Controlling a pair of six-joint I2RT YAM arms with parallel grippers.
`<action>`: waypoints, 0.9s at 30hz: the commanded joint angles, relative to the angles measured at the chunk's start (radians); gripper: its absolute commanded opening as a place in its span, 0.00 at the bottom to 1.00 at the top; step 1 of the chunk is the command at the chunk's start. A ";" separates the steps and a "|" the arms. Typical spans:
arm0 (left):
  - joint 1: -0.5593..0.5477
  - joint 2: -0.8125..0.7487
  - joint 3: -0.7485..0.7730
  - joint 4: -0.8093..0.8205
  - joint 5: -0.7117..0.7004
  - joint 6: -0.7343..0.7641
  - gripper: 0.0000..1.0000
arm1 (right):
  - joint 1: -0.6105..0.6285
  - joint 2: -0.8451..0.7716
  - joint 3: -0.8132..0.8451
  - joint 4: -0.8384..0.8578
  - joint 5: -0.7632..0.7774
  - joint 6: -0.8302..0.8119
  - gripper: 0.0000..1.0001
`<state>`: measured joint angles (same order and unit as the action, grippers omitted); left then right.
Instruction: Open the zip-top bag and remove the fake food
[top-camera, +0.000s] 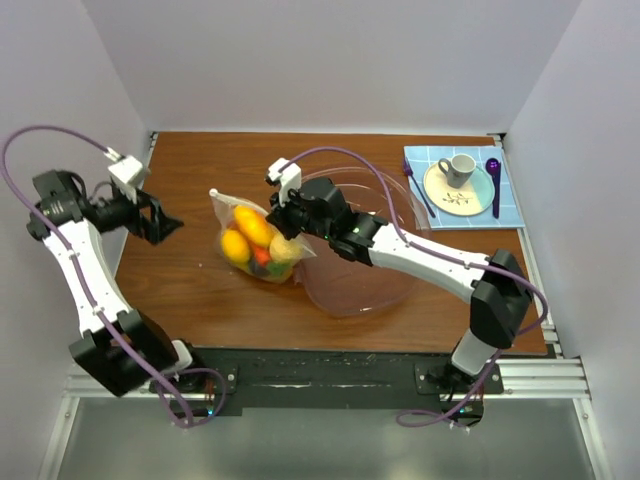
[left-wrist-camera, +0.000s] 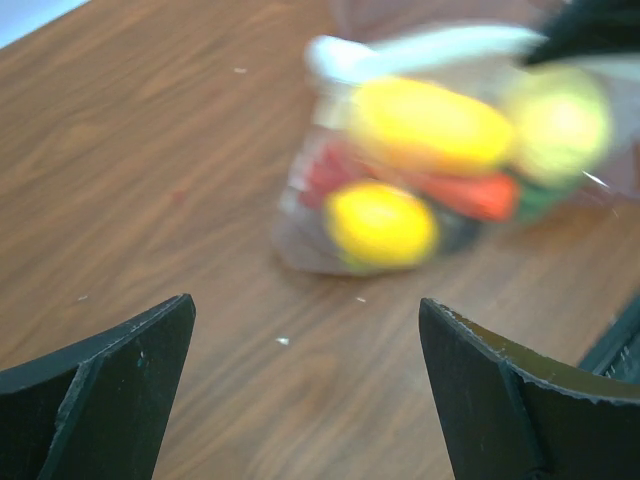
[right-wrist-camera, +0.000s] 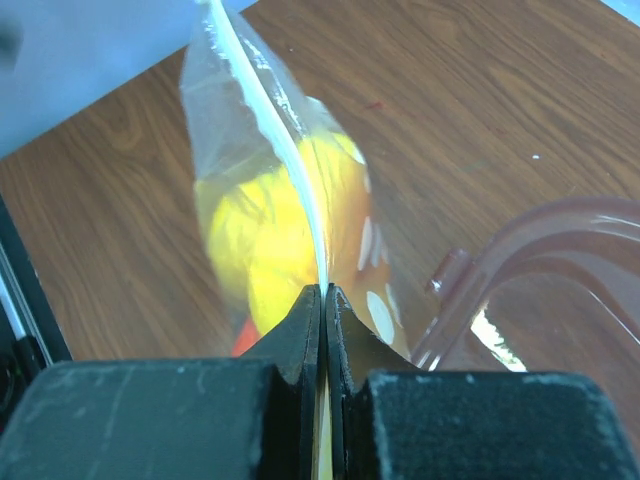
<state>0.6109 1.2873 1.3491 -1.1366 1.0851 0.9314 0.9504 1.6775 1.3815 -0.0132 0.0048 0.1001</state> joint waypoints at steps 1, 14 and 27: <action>0.003 -0.129 -0.137 -0.160 0.142 0.345 1.00 | -0.004 0.034 0.111 0.016 -0.023 0.044 0.00; 0.003 -0.034 -0.298 -0.180 0.303 0.529 0.96 | -0.032 0.057 0.180 -0.040 -0.035 0.108 0.00; -0.008 0.098 -0.238 -0.178 0.564 0.561 0.91 | -0.036 0.021 0.111 -0.019 -0.054 0.118 0.00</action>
<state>0.6106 1.3315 1.0714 -1.3102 1.4216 1.4307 0.9195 1.7657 1.5036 -0.0818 -0.0231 0.2020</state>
